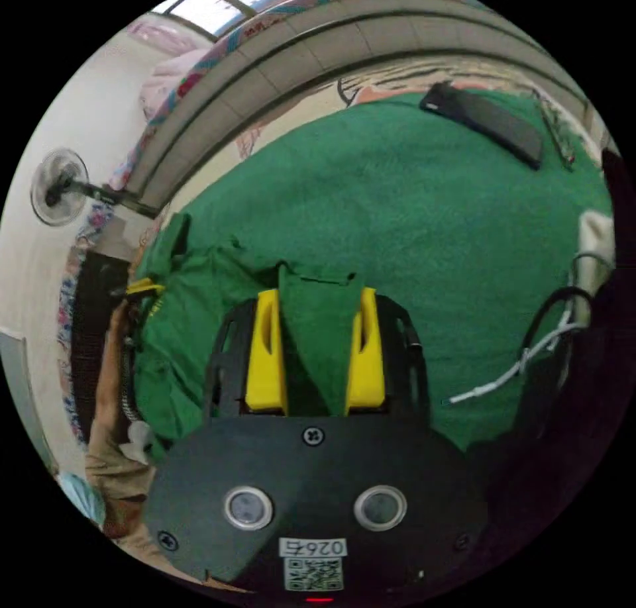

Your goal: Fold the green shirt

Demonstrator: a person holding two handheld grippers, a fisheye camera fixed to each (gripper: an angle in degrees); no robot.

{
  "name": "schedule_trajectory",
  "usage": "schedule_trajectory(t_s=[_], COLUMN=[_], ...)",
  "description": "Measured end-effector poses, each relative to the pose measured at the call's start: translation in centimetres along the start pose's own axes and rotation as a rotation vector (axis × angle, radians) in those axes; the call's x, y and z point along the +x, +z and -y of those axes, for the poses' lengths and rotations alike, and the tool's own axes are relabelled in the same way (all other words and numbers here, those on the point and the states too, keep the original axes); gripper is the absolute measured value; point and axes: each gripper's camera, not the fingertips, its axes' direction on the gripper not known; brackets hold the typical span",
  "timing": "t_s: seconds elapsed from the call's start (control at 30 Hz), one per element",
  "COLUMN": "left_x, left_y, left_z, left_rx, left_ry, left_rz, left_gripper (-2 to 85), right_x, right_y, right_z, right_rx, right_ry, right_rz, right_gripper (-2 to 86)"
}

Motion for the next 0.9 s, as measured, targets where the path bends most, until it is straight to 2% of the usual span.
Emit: schedule_trajectory(t_s=[0.03,0.07,0.1,0.23,0.33,0.37,0.43,0.5,0.53,0.57,0.67,0.77,0.87,0.9], left_x=[1.6,2.1,3.0,4.4,3.0,2.5,0.4,-2.0,-2.9,-3.1,-2.9,-3.0,-3.1,-3.0], left_y=[-0.4,-0.8,-2.0,-8.7,-13.4,-14.1,-15.2,-14.2,-13.4,-13.3,-12.7,-9.6,-5.4,-3.7], left_z=[0.2,0.0,-0.9,-7.9,-10.6,-10.4,-6.9,-3.7,-3.1,-3.3,-7.6,-14.5,-23.2,-26.6], left_rx=[-0.013,-0.002,0.041,0.328,0.570,0.608,0.661,0.555,0.483,0.469,0.501,0.380,0.275,0.233], left_ry=[0.123,0.161,0.221,0.323,0.269,0.254,0.228,0.047,-0.033,-0.053,-0.013,-0.008,-0.083,-0.109], left_rz=[-0.076,-0.130,-0.211,-0.103,-0.051,-0.059,-0.132,-0.134,-0.111,-0.096,-0.089,-0.127,-0.256,-0.354], left_gripper=[7.6,3.6,3.2,2.7,3.6,3.8,9.0,11.3,11.0,10.8,10.5,11.1,11.2,11.4], right_x=[-1.9,-3.6,-4.5,-11.7,-16.6,-17.9,-18.6,-17.2,-15.3,-13.8,-11.9,-8.5,-3.4,-2.3], right_y=[-0.9,-2.3,-3.3,-13.3,-19.5,-20.9,-21.1,-19.8,-19.0,-18.9,-20.6,-19.7,-17.8,-17.4], right_z=[-1.0,-2.2,-3.1,-11.4,-15.1,-14.7,-11.0,-5.0,-1.8,-0.8,-5.5,-12.3,-19.0,-20.4], right_rx=[-0.025,-0.039,-0.021,0.266,0.526,0.636,0.705,0.591,0.436,0.361,0.458,0.384,0.256,0.227], right_ry=[-0.104,-0.189,-0.220,-0.450,-0.552,-0.560,-0.536,-0.382,-0.270,-0.201,-0.242,-0.270,-0.215,-0.197], right_rz=[-0.096,-0.054,-0.041,-0.047,-0.282,-0.404,-0.575,-0.738,-0.763,-0.716,-0.461,-0.325,-0.221,-0.198], right_gripper=[2.3,1.1,0.5,-0.4,0.4,1.9,5.2,8.1,9.3,10.1,8.3,8.0,9.6,10.4])
